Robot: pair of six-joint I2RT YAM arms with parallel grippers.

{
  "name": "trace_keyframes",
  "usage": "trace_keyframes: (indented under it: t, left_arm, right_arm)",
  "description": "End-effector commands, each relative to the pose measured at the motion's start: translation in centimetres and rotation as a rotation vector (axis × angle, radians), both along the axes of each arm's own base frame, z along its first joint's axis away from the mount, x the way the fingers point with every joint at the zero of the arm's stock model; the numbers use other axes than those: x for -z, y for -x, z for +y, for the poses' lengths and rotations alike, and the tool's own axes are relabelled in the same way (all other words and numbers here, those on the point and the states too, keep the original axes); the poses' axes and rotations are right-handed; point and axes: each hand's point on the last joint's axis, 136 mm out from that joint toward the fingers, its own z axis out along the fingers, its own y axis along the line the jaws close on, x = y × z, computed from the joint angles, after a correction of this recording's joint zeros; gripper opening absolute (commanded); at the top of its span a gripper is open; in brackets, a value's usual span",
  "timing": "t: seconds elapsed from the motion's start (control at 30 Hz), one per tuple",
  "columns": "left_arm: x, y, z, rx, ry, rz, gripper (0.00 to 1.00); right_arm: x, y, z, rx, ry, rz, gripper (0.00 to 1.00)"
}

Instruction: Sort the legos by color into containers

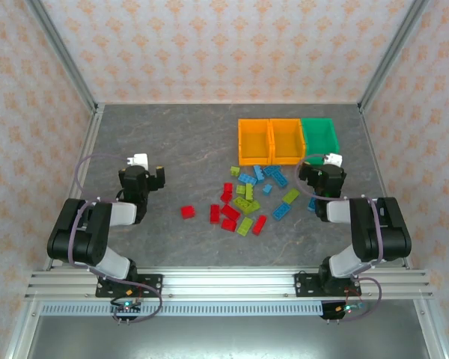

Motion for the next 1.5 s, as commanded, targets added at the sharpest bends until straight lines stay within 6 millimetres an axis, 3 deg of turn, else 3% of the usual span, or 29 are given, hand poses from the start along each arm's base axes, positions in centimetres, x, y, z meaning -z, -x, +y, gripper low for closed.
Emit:
trace_keyframes:
  t: [0.0,0.5,0.57,0.63,0.73,0.83,0.97,1.1,1.17,1.27,1.37,1.47]
  left_arm:
    - [-2.1,-0.9,0.1,-0.005,0.007,-0.071,1.0]
    - [-2.0,-0.9,0.1,-0.004,0.008,-0.07,1.0]
    - [-2.3,-1.1,-0.2,0.011,0.01,-0.058,1.0]
    - [-3.3,-1.1,-0.6,0.032,-0.002,-0.051,1.0]
    - [-5.7,0.4,-1.6,0.036,-0.02,-0.059,1.0]
    - [-8.7,2.0,-4.6,0.136,0.03,-0.07,1.0]
    - [-11.2,3.5,-10.4,0.324,0.104,-0.032,1.0]
    - [-12.2,6.0,-19.2,0.623,0.156,-0.04,1.0]
    - [-11.9,7.7,-23.3,0.78,0.164,-0.039,1.0]
    - [-9.1,9.9,-27.2,0.968,0.12,0.039,1.0]
    - [-7.6,12.2,-29.4,1.082,0.124,-0.003,1.0]
    - [-7.9,13.4,-30.4,1.125,0.119,-0.017,1.0]
  right_arm:
    - [-1.1,-0.6,0.0,-0.007,0.005,-0.028,0.99]
    - [-1.3,-0.5,0.0,-0.006,0.004,-0.038,0.99]
    - [-2.4,-0.2,0.0,-0.005,0.007,-0.028,1.0]
    - [-4.8,0.7,-1.1,0.085,-0.024,-0.003,0.99]
    - [-8.5,4.4,-2.8,0.307,-0.211,0.021,0.99]
    - [-9.6,8.4,-0.4,0.306,-0.426,0.158,0.98]
    - [-9.0,12.8,3.5,0.196,-0.577,0.335,0.98]
    - [-7.5,17.8,5.6,0.14,-0.568,0.558,0.97]
    - [-6.7,19.7,6.1,0.121,-0.53,0.645,0.97]
    - [-5.2,21.3,5.8,0.157,-0.495,0.729,0.93]
    - [-4.4,21.6,5.9,0.204,-0.492,0.783,0.93]
    - [-3.0,21.2,5.4,0.26,-0.451,0.808,0.94]
